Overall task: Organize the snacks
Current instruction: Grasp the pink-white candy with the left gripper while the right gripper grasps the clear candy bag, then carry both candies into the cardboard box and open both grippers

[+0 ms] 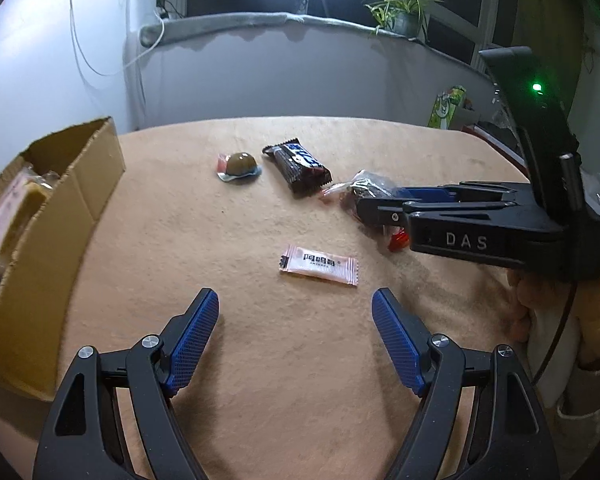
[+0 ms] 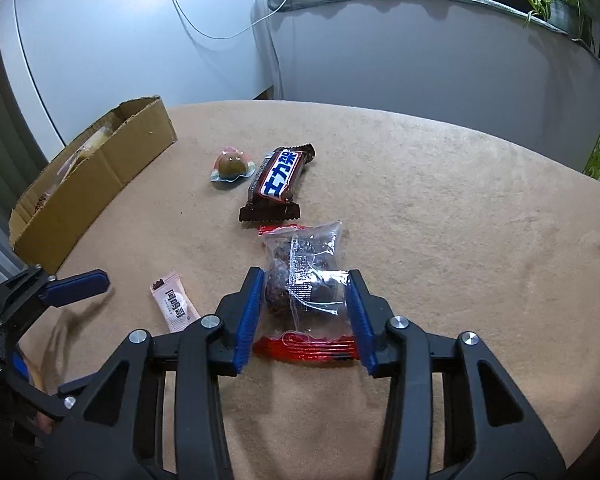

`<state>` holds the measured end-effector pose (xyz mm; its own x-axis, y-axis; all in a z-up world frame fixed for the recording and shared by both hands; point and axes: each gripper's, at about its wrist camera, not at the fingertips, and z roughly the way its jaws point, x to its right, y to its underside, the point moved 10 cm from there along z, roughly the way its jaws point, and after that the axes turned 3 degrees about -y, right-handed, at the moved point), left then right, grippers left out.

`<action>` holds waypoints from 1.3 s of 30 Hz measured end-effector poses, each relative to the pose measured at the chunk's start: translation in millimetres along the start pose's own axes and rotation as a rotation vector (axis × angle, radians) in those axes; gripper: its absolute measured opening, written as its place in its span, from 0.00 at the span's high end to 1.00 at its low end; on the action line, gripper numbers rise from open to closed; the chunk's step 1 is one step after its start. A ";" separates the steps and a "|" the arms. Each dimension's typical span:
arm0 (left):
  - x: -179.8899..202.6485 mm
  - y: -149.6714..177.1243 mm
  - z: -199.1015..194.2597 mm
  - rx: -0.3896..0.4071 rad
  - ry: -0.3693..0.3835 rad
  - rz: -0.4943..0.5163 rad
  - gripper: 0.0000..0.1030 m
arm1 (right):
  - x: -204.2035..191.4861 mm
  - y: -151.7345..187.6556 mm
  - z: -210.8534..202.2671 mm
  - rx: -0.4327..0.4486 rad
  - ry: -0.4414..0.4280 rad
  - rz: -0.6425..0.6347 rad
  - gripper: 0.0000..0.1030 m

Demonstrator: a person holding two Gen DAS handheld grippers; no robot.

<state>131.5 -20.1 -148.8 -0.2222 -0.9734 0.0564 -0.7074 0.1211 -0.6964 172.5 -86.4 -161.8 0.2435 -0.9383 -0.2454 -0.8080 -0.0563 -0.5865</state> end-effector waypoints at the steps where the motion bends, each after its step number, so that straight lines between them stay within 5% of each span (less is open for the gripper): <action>1: 1.0 -1.1 3.1 -0.010 0.011 -0.007 0.23 | 0.6 0.0 -0.4 0.003 0.000 0.001 0.59; 12: 7.2 -16.2 36.8 -0.078 -0.035 0.046 0.24 | 9.9 -1.8 -4.2 0.026 -0.027 0.069 0.60; 16: 9.1 -14.9 32.3 -0.049 -0.040 0.065 0.58 | 11.1 -1.8 -4.8 0.030 -0.037 0.080 0.60; 19: 8.7 -14.0 29.4 -0.036 -0.044 0.069 0.68 | 11.7 -1.2 -5.0 0.033 -0.039 0.082 0.60; 39: 0.0 -25.6 -15.7 0.093 0.003 -0.026 0.70 | 17.1 -7.5 -26.6 0.120 -0.015 0.084 0.60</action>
<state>139.1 -20.1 -119.8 -0.2069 -0.9753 0.0776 -0.6477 0.0770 -0.7579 168.5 -111.1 -141.1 0.1863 -0.9328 -0.3086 -0.7559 0.0646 -0.6514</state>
